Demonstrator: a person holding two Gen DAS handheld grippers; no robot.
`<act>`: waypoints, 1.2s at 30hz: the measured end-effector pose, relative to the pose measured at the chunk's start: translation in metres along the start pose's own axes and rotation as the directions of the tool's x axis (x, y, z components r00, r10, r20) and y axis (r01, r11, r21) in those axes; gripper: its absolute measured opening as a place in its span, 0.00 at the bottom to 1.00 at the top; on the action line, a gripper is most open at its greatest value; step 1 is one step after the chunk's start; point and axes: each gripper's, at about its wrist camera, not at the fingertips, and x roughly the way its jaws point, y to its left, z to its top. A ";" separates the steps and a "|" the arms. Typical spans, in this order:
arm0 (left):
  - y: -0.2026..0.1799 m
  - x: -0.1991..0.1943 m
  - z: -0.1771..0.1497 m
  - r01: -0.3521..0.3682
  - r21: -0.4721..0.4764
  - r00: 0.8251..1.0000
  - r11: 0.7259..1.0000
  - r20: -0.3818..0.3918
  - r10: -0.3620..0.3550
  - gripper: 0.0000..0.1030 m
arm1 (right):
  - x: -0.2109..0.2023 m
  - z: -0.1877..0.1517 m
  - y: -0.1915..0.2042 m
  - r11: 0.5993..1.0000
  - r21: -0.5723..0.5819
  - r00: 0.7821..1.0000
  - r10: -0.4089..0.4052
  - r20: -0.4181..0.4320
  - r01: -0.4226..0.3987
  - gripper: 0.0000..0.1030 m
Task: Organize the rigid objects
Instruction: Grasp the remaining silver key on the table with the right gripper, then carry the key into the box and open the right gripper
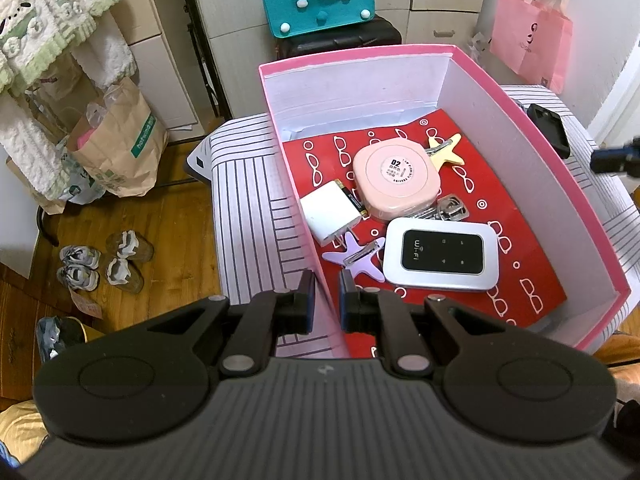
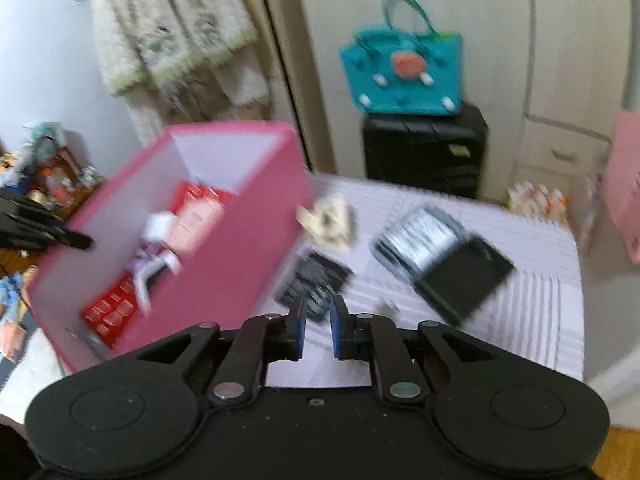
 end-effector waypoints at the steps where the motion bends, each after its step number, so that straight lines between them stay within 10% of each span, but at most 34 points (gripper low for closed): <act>1: 0.001 0.000 0.000 -0.001 0.001 1.000 1.000 -0.001 0.001 0.11 | 0.004 -0.006 -0.006 1.000 0.013 1.000 -0.014 -0.015 0.014 0.19; 23: 0.001 0.004 0.002 -0.005 -0.013 1.000 1.000 -0.011 0.004 0.11 | 0.069 -0.025 -0.001 0.982 -0.139 0.990 -0.134 -0.041 0.127 0.42; 30: 0.002 0.005 0.002 -0.001 -0.013 1.000 1.000 -0.010 0.001 0.11 | 0.062 -0.025 0.003 0.980 -0.139 0.989 -0.145 -0.018 0.141 0.08; 36: 0.001 0.005 0.002 -0.002 -0.016 1.000 1.000 -0.010 0.002 0.11 | 0.050 -0.021 -0.002 0.993 -0.079 0.995 -0.095 -0.019 0.093 0.03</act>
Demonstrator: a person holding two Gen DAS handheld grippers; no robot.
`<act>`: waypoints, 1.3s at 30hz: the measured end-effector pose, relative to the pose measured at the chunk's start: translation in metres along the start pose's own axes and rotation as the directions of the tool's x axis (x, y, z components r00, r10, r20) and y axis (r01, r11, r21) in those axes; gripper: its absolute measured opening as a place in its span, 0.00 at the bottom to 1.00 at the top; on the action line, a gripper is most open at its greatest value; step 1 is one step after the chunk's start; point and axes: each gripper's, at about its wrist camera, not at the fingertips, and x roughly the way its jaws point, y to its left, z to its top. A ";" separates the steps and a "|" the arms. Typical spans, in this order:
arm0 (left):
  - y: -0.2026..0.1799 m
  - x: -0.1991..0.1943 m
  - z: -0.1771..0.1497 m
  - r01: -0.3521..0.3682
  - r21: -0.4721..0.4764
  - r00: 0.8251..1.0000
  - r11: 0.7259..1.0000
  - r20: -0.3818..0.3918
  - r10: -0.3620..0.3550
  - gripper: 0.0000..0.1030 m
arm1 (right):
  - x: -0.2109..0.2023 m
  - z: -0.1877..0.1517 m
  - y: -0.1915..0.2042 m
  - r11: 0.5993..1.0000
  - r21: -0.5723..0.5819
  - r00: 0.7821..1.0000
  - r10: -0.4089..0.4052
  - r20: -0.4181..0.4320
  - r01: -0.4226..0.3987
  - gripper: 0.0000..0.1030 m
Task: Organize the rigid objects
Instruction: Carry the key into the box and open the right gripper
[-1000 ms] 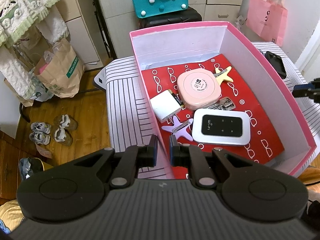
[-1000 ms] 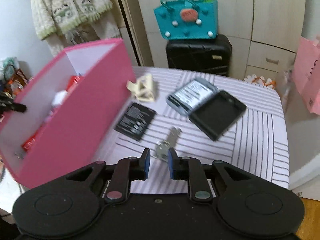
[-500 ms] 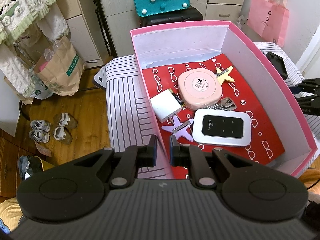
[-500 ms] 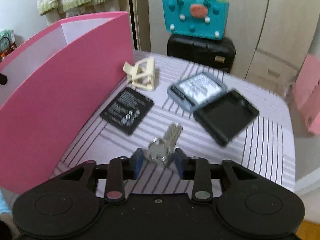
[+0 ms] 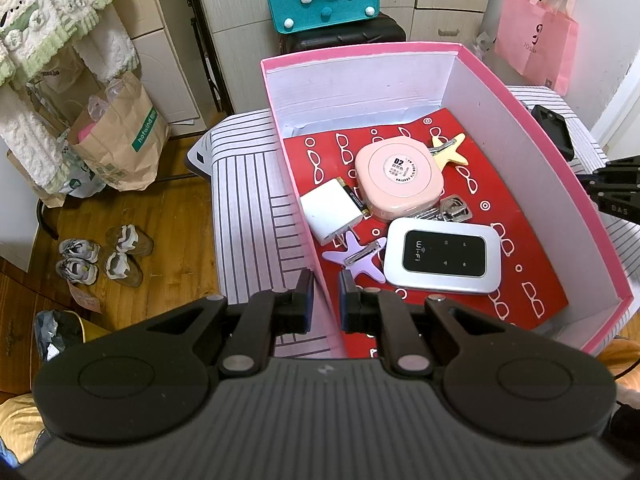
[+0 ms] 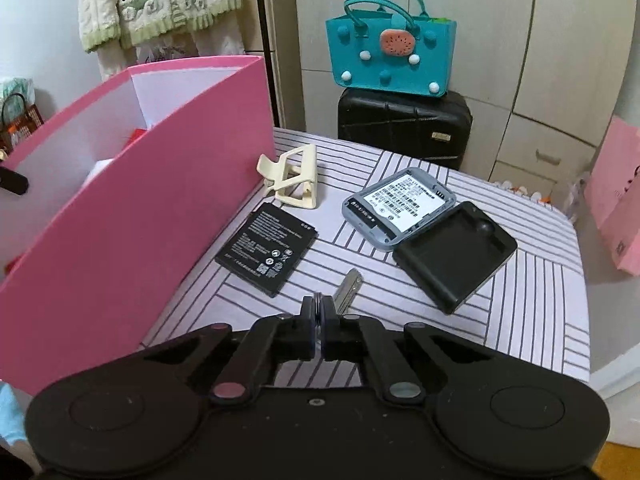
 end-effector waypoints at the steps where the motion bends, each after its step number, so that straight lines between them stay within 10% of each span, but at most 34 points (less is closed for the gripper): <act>1: 0.000 0.000 0.000 -0.001 0.002 1.000 1.000 -0.001 0.001 0.11 | -0.001 0.000 0.000 1.000 0.009 1.000 0.009 -0.001 -0.009 0.03; 24: -0.007 0.000 0.001 -0.024 0.021 1.000 0.999 -0.014 0.025 0.10 | -0.108 0.077 0.047 0.981 -0.186 0.988 0.089 0.127 -0.064 0.03; 39: -0.005 -0.001 -0.001 -0.015 0.017 1.000 1.000 -0.009 0.015 0.10 | -0.085 0.092 0.143 0.853 -0.362 0.910 0.413 0.031 -0.375 0.03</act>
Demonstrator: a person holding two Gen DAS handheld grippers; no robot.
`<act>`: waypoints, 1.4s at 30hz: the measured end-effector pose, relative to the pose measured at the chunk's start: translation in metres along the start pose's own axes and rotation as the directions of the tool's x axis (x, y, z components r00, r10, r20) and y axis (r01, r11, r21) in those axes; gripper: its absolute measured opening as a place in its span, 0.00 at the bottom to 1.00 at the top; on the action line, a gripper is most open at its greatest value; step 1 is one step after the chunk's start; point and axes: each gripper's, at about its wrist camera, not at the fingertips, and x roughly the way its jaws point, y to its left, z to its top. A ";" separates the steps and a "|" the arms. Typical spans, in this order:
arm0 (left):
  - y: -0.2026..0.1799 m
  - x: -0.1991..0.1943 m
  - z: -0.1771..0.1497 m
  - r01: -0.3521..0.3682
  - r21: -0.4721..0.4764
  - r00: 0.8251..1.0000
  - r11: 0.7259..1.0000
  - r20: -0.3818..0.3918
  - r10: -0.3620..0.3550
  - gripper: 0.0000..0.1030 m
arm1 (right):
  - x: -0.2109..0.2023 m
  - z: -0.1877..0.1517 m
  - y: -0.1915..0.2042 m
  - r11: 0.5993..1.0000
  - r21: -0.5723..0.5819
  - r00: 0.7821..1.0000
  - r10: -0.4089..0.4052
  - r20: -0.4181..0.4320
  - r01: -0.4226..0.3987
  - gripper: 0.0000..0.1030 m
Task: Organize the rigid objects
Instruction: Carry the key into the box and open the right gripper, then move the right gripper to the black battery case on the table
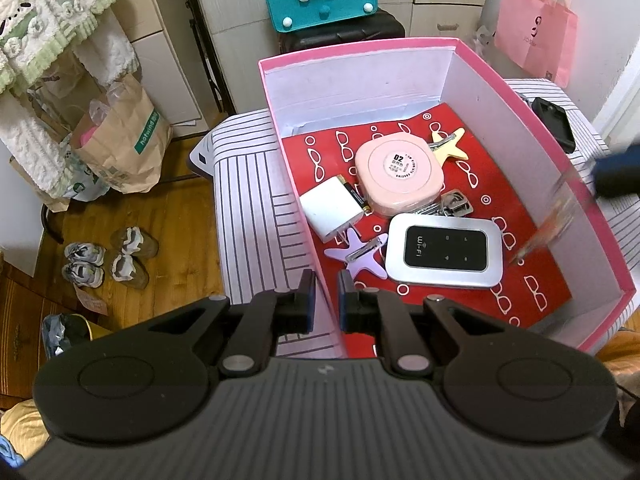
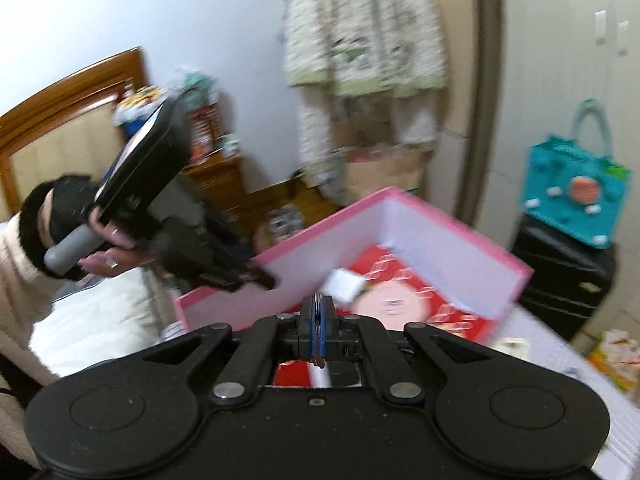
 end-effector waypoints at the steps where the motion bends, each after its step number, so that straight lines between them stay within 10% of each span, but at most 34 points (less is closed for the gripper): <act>1: 0.001 0.000 0.001 0.001 0.000 1.000 1.000 -0.001 -0.001 0.10 | 0.011 -0.002 0.004 1.000 -0.009 1.000 0.015 -0.007 -0.015 0.03; 17: 0.002 -0.002 -0.002 -0.001 -0.011 1.000 1.000 0.015 0.002 0.10 | 0.080 -0.024 -0.012 0.952 0.259 0.979 0.189 -0.073 -0.165 0.10; 32: -0.001 -0.002 -0.002 -0.008 -0.007 1.000 1.000 0.025 0.008 0.10 | -0.037 -0.074 -0.064 0.912 0.386 0.988 -0.154 0.012 0.138 0.19; 42: -0.004 -0.001 -0.001 -0.024 -0.018 0.999 1.000 0.020 0.024 0.11 | -0.057 -0.103 -0.054 0.908 0.356 0.972 -0.233 -0.009 0.221 0.28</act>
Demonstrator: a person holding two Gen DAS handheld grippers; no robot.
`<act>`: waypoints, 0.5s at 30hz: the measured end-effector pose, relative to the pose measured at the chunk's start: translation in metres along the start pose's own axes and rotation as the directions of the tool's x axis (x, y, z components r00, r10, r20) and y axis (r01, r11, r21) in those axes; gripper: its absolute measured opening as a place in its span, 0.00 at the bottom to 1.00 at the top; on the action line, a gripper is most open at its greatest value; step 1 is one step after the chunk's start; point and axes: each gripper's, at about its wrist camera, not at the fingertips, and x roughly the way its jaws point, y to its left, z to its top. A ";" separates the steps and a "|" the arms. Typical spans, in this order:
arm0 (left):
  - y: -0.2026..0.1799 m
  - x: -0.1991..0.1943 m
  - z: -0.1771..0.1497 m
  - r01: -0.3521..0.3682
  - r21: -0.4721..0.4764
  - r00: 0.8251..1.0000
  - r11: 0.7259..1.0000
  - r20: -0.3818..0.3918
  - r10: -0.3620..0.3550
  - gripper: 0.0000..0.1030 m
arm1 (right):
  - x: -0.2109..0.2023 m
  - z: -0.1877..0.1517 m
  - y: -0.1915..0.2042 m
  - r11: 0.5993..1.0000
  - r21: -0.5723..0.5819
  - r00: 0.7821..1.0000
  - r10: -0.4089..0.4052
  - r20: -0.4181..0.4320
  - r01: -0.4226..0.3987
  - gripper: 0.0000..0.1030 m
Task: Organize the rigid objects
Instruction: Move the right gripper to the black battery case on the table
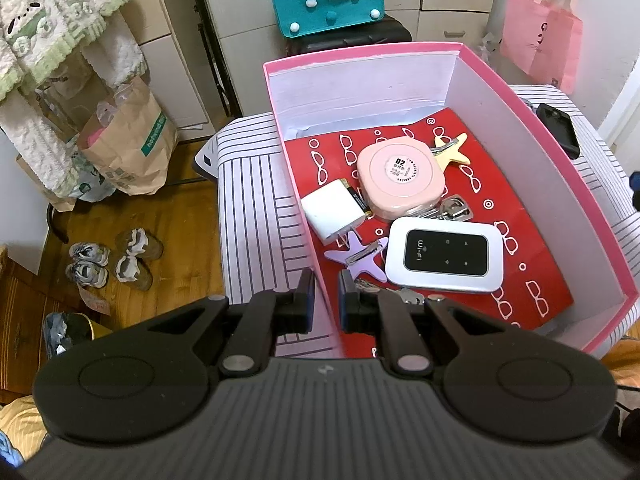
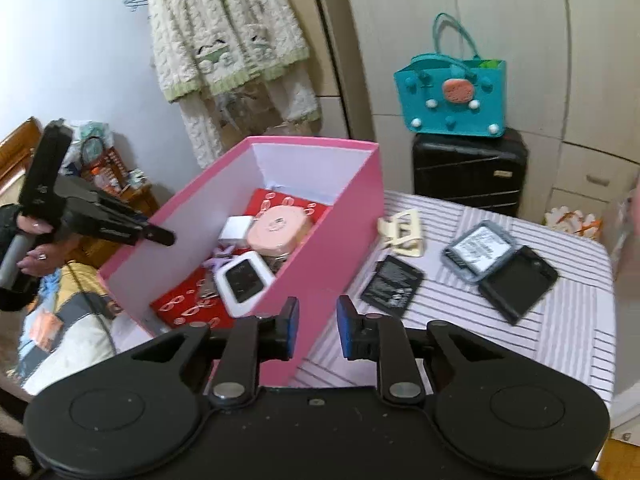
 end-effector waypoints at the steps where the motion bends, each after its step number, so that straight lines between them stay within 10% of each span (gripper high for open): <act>1: 0.000 0.000 0.000 -0.001 0.000 1.000 1.000 0.000 0.001 0.11 | -0.002 0.000 -0.004 1.000 0.001 1.000 -0.017 0.009 0.017 0.30; 15: -0.003 -0.001 -0.001 -0.002 -0.009 1.000 1.000 0.011 0.002 0.11 | 0.042 -0.017 -0.093 0.942 0.077 0.943 -0.331 0.038 0.327 0.52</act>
